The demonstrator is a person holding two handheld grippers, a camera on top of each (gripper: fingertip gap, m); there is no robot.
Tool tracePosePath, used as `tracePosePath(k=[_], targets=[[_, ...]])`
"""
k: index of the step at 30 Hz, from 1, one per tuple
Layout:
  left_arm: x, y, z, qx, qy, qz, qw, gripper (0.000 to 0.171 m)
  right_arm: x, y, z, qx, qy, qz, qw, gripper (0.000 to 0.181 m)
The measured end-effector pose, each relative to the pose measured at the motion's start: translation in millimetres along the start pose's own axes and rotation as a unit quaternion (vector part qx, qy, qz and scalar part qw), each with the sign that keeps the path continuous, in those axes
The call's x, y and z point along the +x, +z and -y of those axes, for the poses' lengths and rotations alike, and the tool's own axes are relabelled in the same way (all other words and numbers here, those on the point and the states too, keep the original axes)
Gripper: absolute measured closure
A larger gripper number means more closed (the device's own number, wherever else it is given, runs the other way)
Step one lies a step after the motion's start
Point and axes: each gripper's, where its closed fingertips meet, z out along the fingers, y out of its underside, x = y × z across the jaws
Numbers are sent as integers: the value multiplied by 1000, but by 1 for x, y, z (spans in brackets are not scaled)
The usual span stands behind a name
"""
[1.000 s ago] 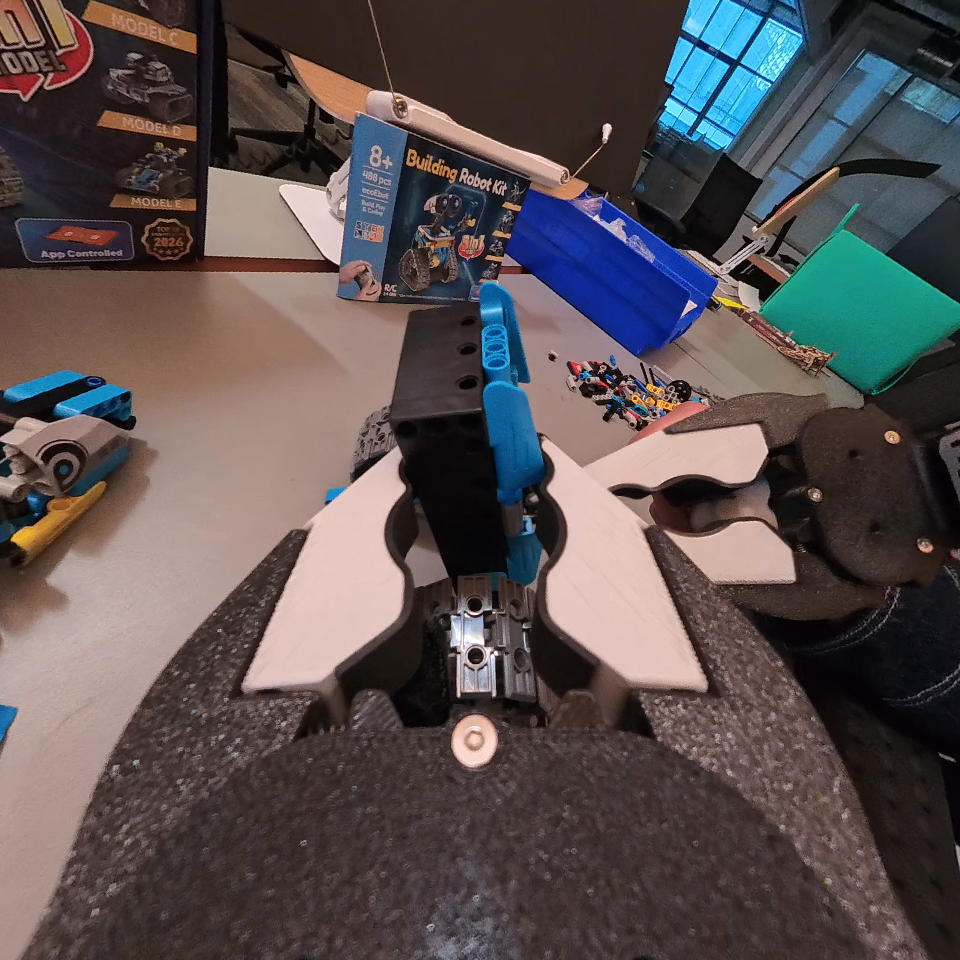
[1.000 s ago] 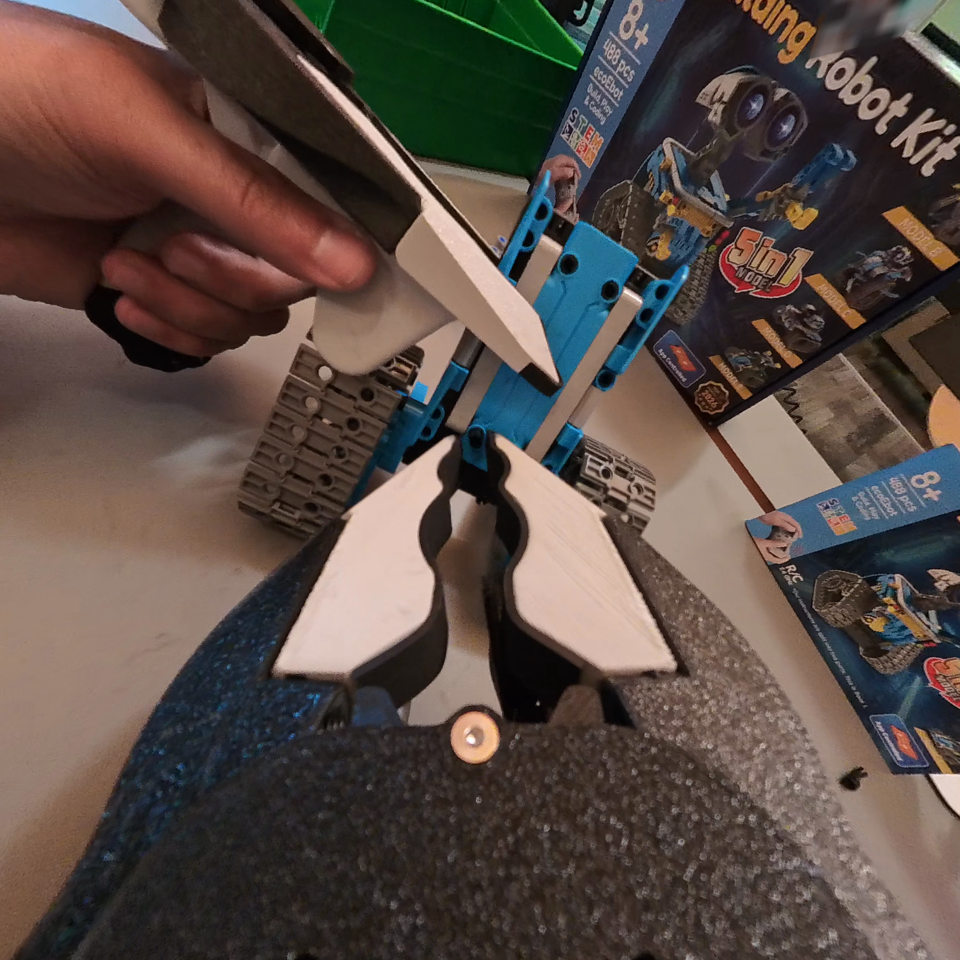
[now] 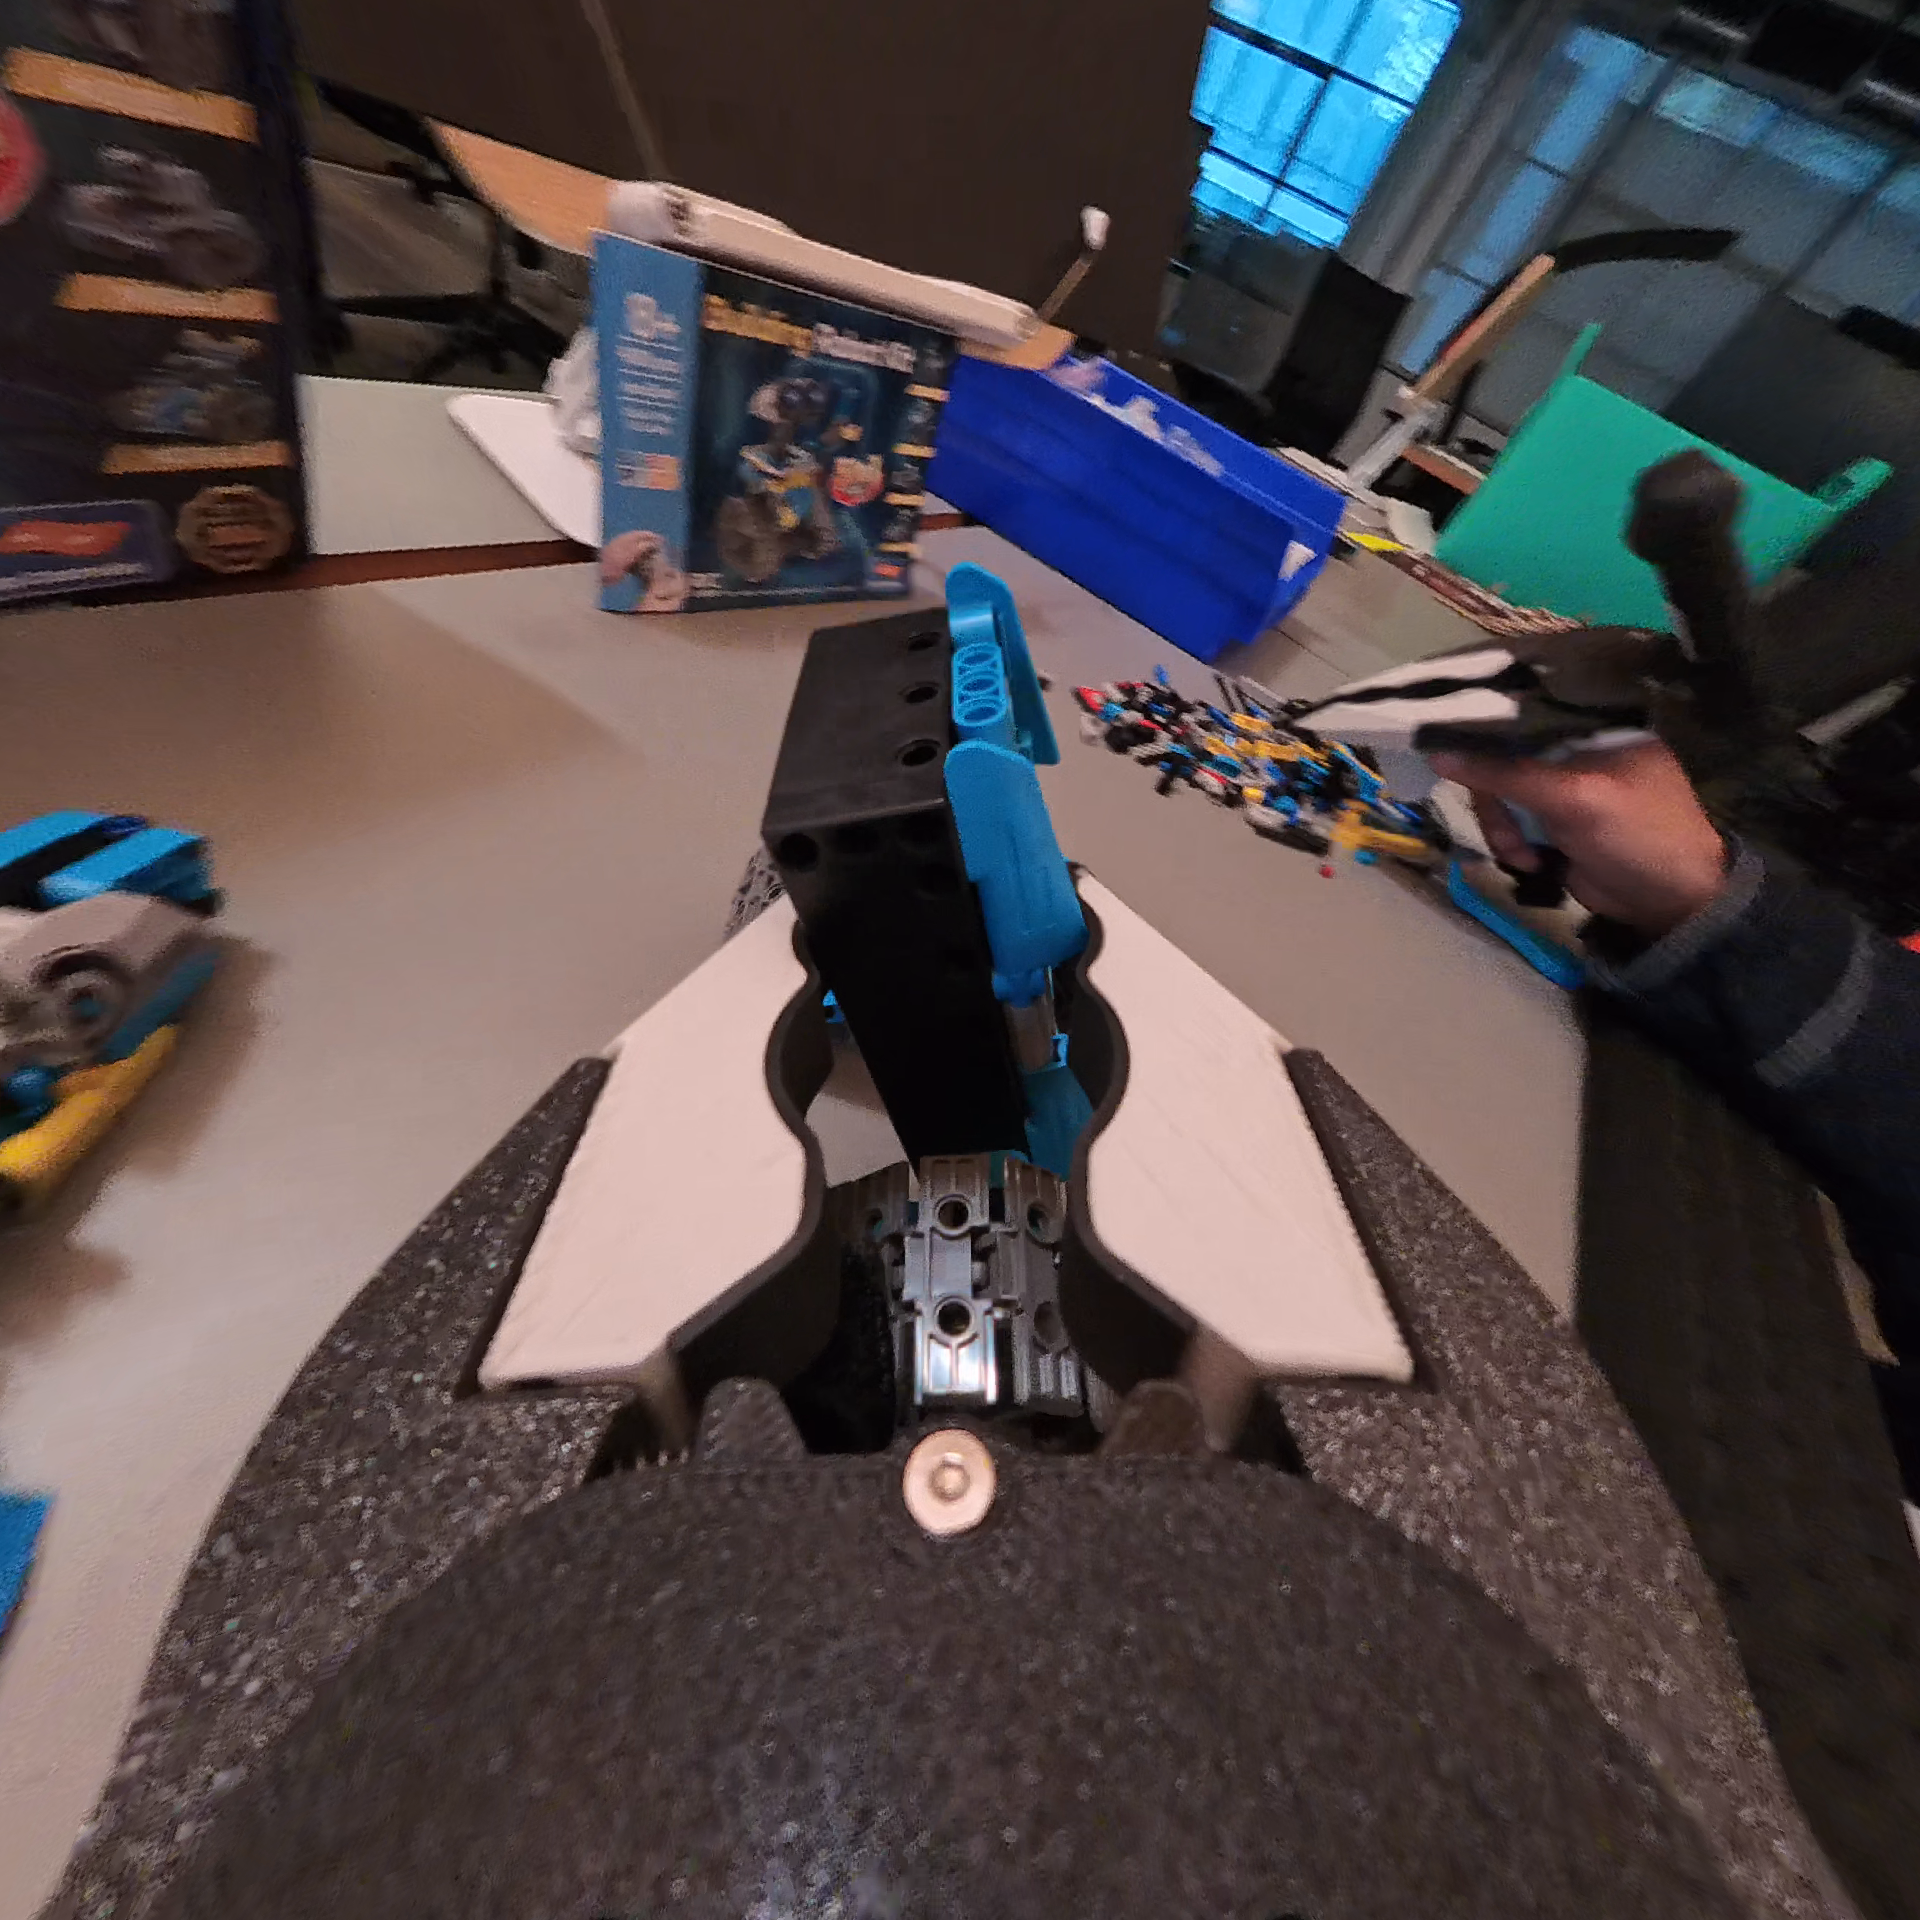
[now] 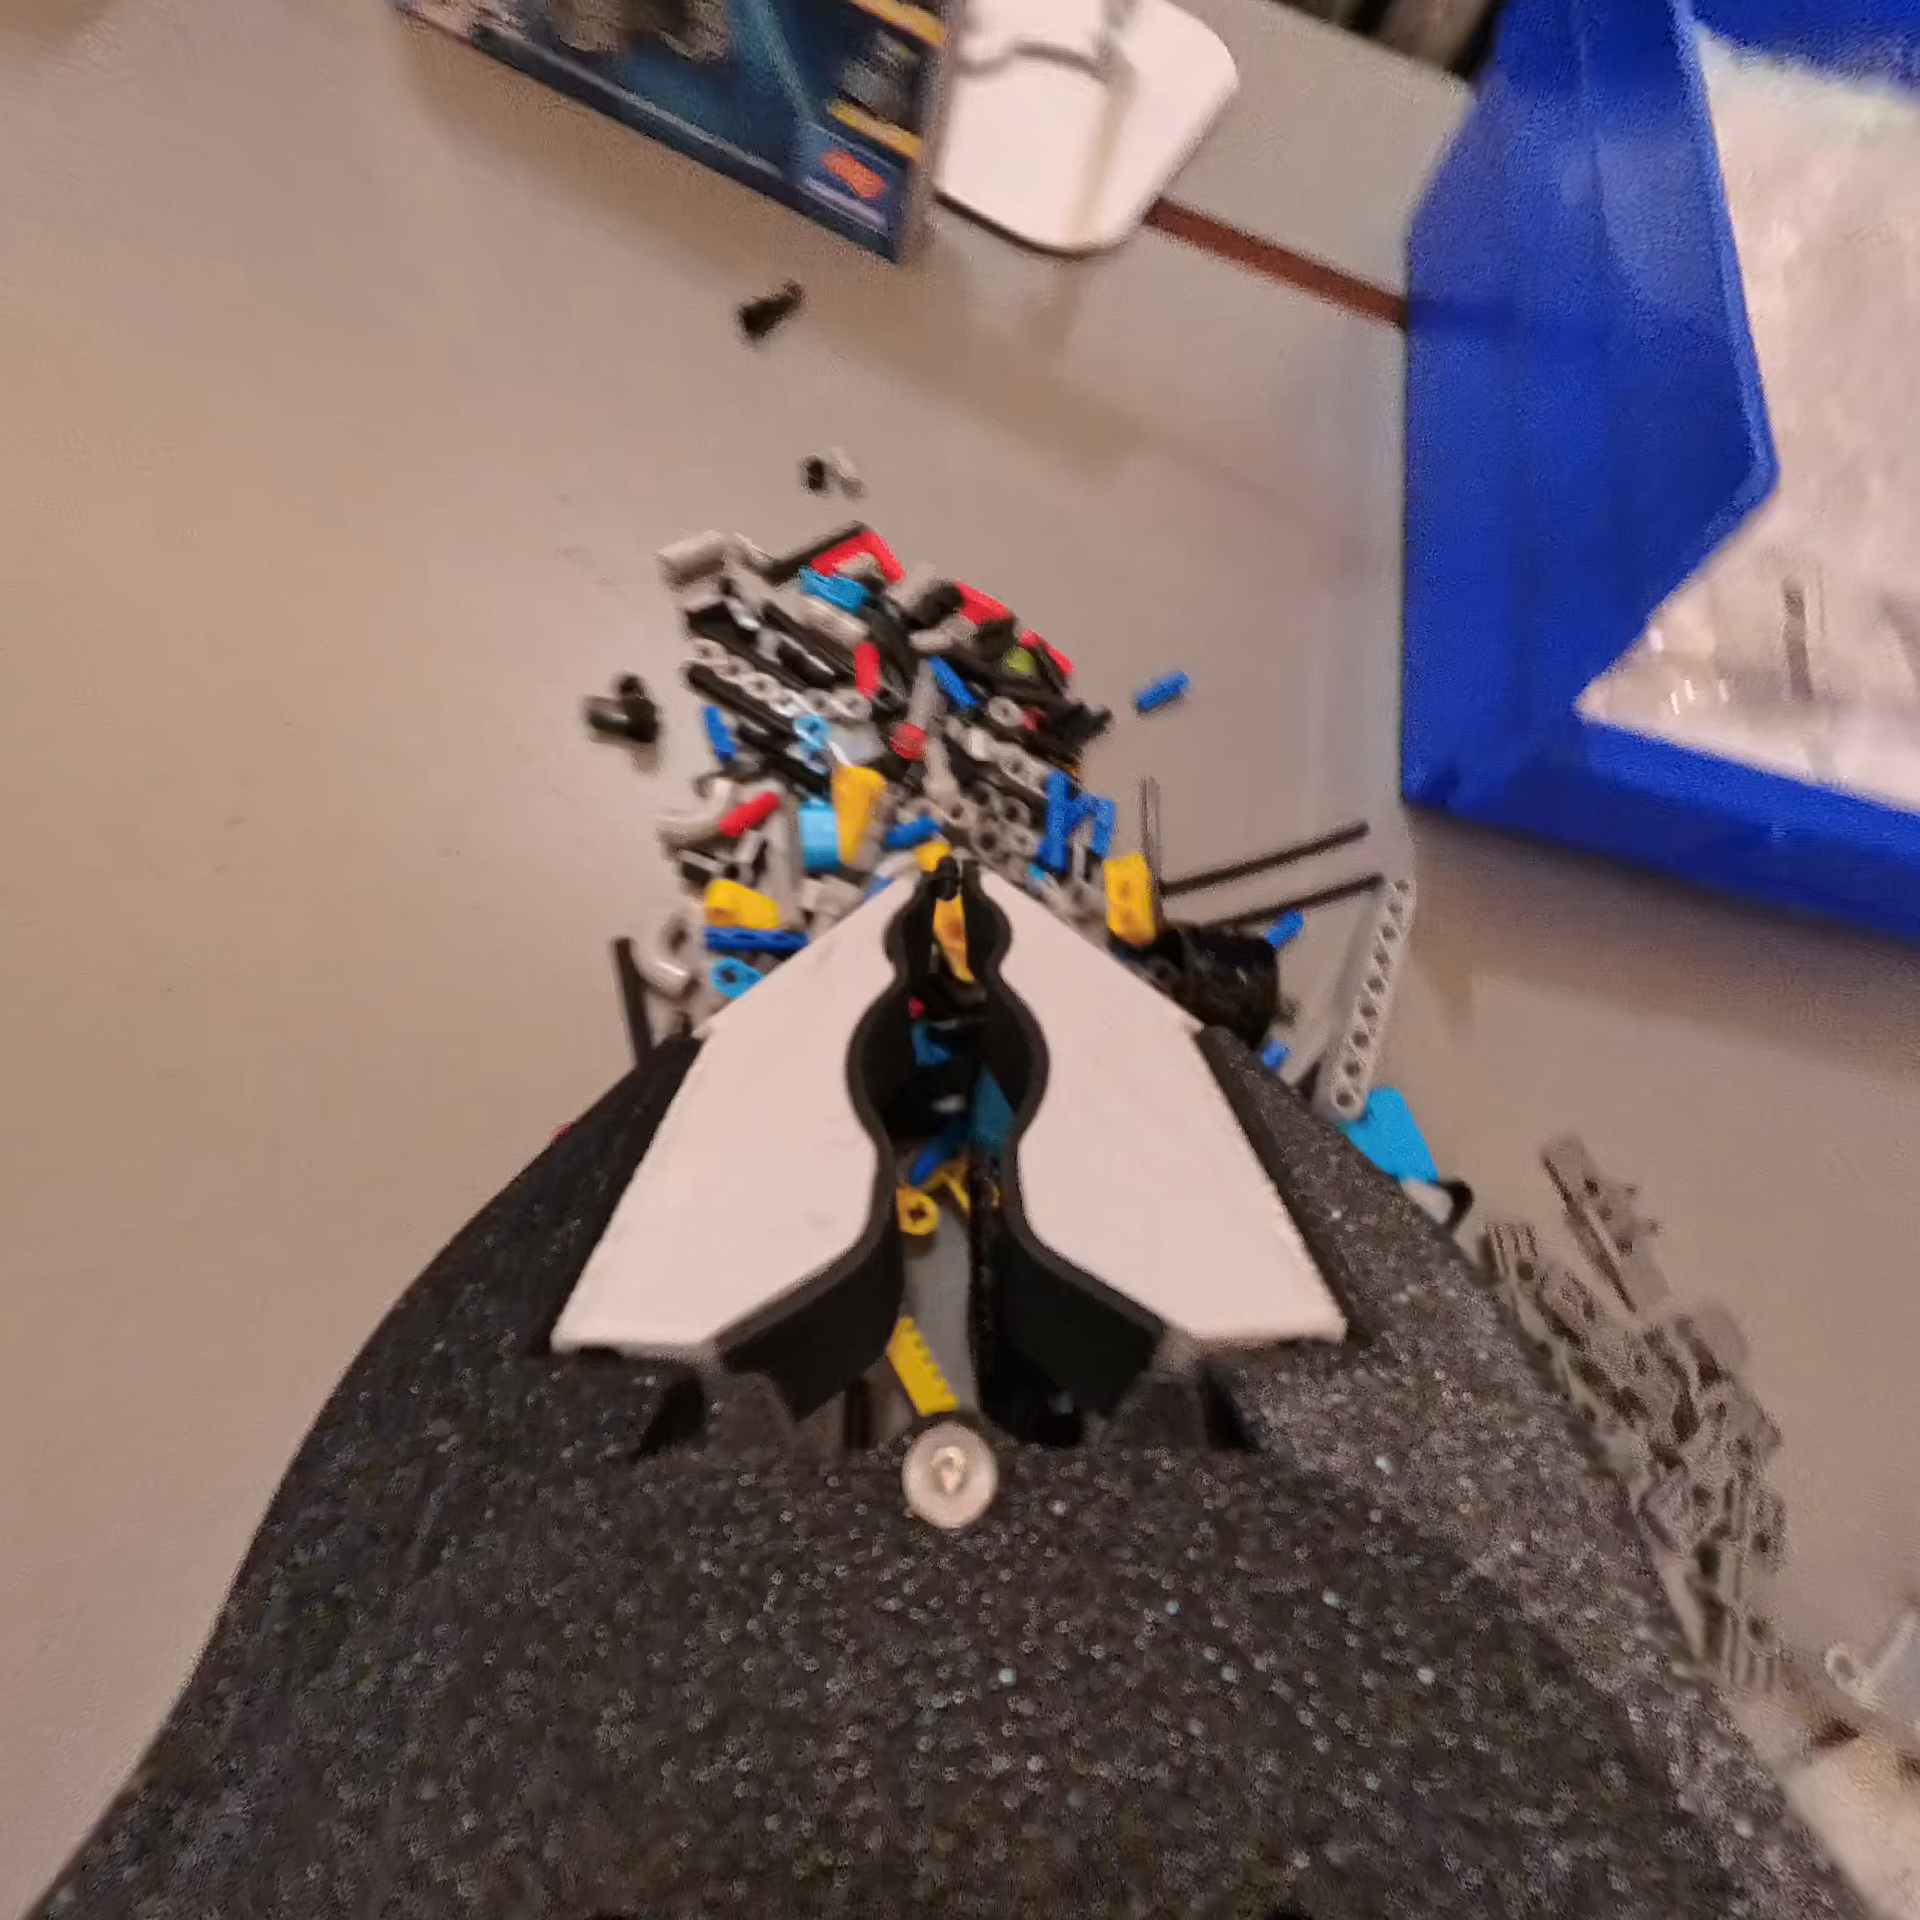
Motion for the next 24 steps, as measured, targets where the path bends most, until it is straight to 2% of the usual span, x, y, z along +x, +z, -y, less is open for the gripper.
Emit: tracePosePath(k=[4,6,9,11,13,16,19,21,24], targets=[[28,6,-7,-18,-6,-74,997,129,10,6,-13,-11,27,-6,1000,167],[31,3,-4,-11,-20,-89,996,122,12,6,-12,-10,18,-20,1000,158],[29,-3,0,2,-37,-92,995,118,9,-2,5,27,17,-36,999,149],[28,-1,-2,-3,-33,-84,996,118,-10,-13,28,70,9,-30,997,143],[26,2,-4,-8,-22,-71,997,118,-57,-25,56,122,-24,9,992,143],[27,3,-4,-5,-18,-68,998,127,-169,-45,82,190,-95,126,969,151],[26,5,-4,-4,-3,-41,999,129,-273,-45,74,168,-150,235,945,151],[26,6,-5,-3,-2,-33,999,129,-304,-32,70,144,-203,230,941,151],[26,6,-5,-3,-7,-29,1000,129,-321,-20,74,145,-237,217,936,162]])
